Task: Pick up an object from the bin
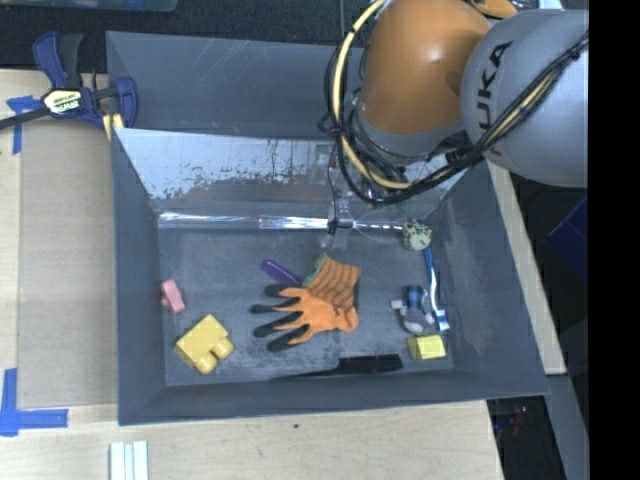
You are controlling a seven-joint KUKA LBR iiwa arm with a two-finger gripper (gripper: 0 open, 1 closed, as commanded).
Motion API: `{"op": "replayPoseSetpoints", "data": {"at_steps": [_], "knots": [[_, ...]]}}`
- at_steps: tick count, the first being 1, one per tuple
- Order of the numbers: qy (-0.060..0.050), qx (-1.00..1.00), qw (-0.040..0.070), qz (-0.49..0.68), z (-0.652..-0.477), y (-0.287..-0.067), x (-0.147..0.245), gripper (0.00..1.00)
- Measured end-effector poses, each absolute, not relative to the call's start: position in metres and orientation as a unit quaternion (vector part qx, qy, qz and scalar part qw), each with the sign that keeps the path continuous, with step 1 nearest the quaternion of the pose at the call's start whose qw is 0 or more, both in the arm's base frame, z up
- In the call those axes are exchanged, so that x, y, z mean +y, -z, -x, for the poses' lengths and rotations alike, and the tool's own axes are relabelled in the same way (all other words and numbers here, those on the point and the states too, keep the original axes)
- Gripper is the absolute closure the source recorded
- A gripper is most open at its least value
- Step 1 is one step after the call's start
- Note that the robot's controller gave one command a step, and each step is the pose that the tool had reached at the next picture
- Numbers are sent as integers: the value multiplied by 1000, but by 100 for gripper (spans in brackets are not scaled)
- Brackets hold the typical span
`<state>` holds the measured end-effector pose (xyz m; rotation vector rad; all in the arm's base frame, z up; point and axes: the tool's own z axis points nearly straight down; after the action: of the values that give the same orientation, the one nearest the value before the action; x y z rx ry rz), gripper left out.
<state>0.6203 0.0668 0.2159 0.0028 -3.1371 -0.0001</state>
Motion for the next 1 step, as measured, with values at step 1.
{"op": "replayPoseSetpoints", "data": {"at_steps": [1], "knots": [[0, -1000, -2, 0, -622, -221, 66, 0]]}}
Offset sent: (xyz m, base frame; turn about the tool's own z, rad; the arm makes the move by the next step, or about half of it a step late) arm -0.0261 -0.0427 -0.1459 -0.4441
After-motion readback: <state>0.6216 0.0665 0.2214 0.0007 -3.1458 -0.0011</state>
